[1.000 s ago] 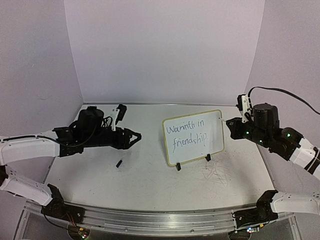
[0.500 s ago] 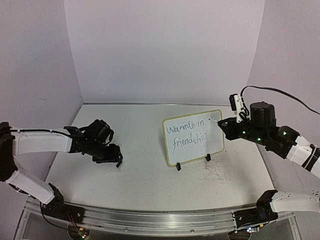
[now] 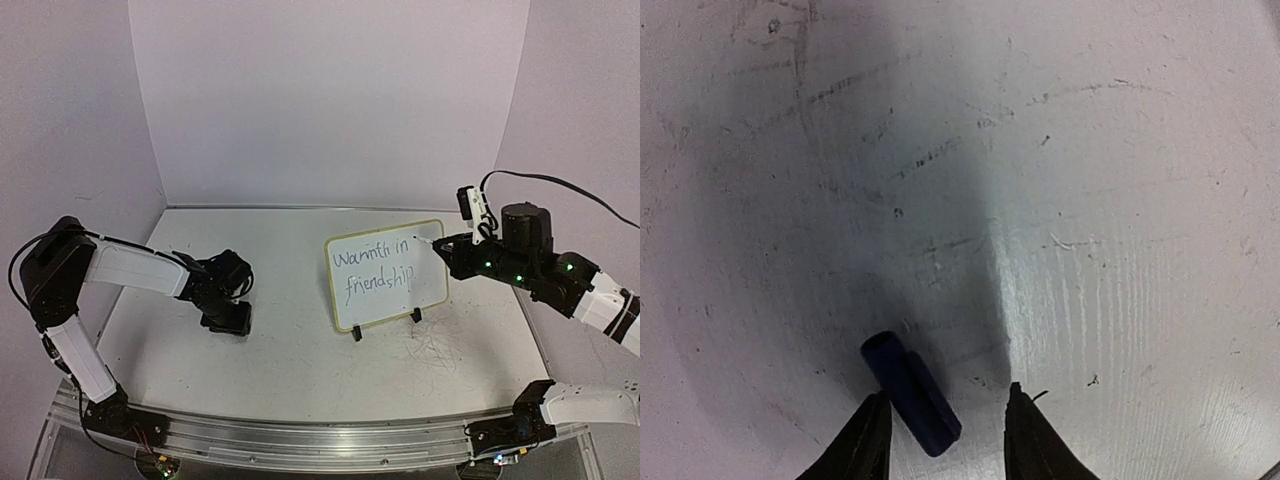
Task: Write a sentence on the whiteboard
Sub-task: Pick up the pen cap from the center of the board.
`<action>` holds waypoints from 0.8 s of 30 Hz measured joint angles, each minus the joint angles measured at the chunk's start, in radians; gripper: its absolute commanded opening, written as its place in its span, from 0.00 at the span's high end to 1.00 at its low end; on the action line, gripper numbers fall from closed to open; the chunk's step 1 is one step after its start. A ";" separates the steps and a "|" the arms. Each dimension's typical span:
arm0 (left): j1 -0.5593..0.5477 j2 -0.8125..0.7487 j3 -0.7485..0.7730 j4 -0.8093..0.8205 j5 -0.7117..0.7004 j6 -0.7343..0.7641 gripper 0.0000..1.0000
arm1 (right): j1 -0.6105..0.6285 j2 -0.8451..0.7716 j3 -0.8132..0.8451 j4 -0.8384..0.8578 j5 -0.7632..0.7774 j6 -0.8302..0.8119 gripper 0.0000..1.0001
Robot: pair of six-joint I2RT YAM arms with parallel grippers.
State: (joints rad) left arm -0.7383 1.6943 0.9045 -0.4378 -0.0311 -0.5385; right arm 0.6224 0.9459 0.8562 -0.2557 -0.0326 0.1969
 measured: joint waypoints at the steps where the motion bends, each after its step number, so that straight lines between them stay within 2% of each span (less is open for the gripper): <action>1: 0.000 0.002 0.001 0.001 -0.003 0.007 0.66 | 0.000 0.000 0.000 0.000 -0.002 -0.003 1.00; 15: -0.006 -0.001 -0.002 0.019 -0.082 0.062 0.95 | 0.000 0.018 0.022 -0.027 -0.035 -0.043 1.00; 19: -0.028 -0.018 -0.005 0.026 -0.132 0.082 0.98 | 0.000 0.036 0.068 -0.059 -0.080 -0.045 1.00; 24: -0.091 -0.202 -0.053 0.061 -0.198 0.145 0.98 | 0.000 0.066 0.123 -0.076 -0.203 -0.043 1.00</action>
State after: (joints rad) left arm -0.8294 1.4927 0.8515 -0.3767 -0.2292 -0.3939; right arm 0.6224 1.0123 0.9796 -0.3316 -0.2361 0.1544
